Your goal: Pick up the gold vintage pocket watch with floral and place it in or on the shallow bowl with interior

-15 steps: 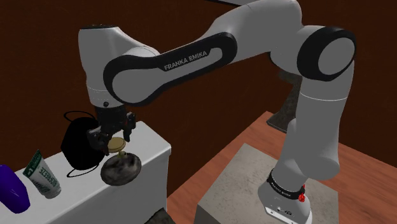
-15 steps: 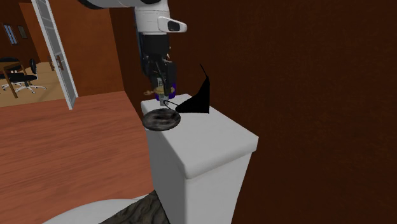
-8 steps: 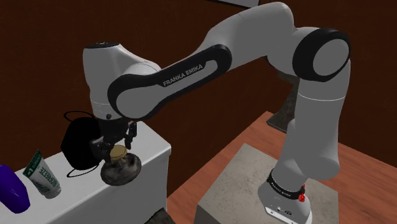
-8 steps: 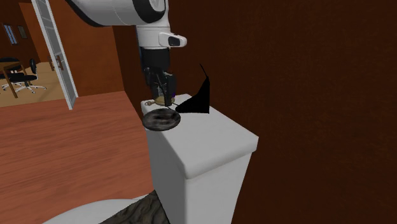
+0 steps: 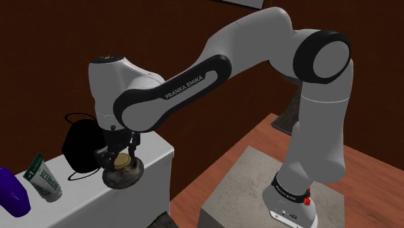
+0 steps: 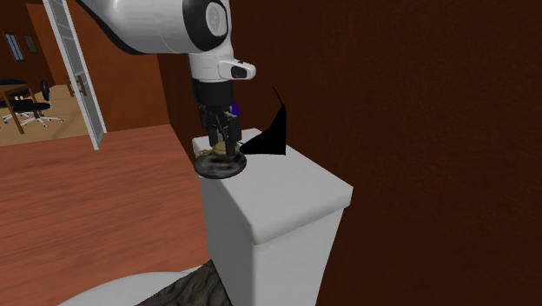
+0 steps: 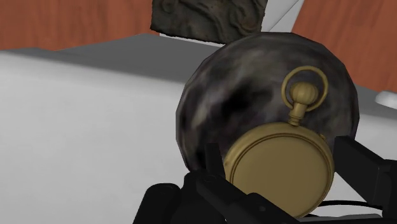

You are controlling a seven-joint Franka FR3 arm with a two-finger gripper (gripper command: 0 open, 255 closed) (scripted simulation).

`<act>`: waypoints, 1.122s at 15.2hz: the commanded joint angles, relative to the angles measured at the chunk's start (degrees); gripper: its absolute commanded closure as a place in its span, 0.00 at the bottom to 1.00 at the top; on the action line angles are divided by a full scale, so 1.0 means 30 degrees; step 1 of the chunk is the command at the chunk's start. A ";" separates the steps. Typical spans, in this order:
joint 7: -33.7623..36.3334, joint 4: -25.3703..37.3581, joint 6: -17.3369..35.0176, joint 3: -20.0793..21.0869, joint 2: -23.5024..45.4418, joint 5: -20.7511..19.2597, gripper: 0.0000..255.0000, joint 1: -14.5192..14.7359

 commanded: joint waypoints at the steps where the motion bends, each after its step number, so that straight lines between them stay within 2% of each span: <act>1: 0.0010 -0.0026 0.0028 0.0002 -0.0004 -0.0003 1.00 0.0005; 4: 0.0010 -0.0026 0.0028 0.0002 -0.0004 -0.0003 1.00 0.0005; 5: 0.0010 -0.0025 0.0027 0.0002 -0.0004 -0.0003 0.00 0.0005; 10: 0.0010 -0.0026 0.0027 0.0002 -0.0004 -0.0003 0.00 0.0005; 14: -0.0297 0.1093 -0.2056 0.0148 -0.1035 0.0473 0.00 -0.0141; 17: -0.0298 0.1092 -0.2056 0.0147 -0.1036 0.0474 0.00 -0.0139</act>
